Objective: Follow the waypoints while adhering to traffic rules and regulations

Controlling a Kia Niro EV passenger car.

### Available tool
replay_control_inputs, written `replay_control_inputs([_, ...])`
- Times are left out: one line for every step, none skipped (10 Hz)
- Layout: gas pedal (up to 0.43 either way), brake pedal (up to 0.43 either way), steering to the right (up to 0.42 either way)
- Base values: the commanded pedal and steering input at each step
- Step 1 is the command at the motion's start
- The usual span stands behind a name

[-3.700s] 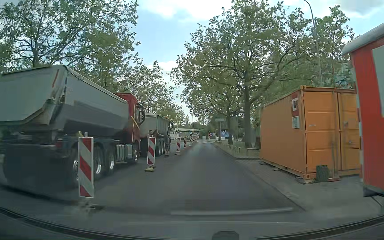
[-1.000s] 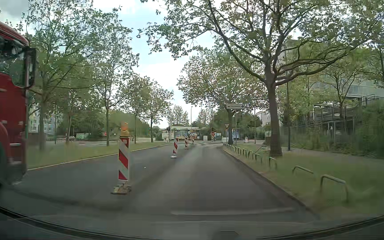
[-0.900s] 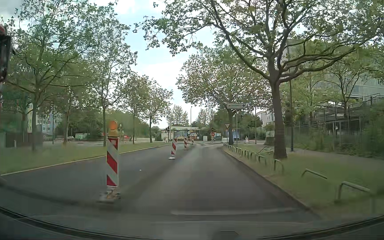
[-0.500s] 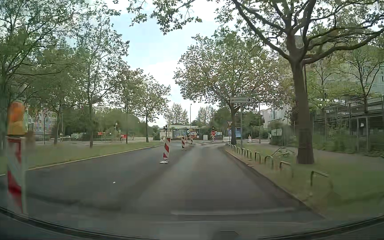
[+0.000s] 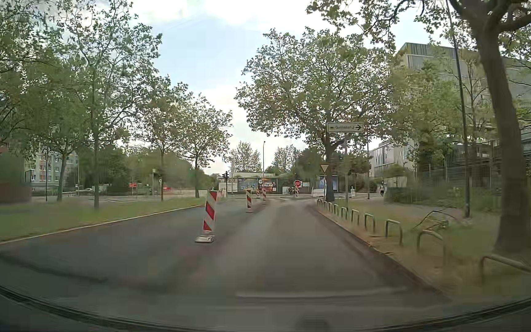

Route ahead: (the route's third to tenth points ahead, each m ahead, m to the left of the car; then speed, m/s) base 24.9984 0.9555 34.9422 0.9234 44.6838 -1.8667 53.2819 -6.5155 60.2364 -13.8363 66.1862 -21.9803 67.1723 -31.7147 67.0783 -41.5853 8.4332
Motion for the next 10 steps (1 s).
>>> replay_control_inputs([0.059,0.030,-0.003])
replay_control_inputs([0.059,0.030,-0.003])
replay_control_inputs([0.059,0.030,-0.002])
replay_control_inputs([0.059,0.030,-0.002])
replay_control_inputs([0.059,0.030,-0.001])
replay_control_inputs([0.059,0.030,0.003])
replay_control_inputs([0.059,0.030,0.003])
replay_control_inputs([0.059,0.030,0.003])
replay_control_inputs([0.047,0.030,0.003])
replay_control_inputs([0.047,0.030,0.004])
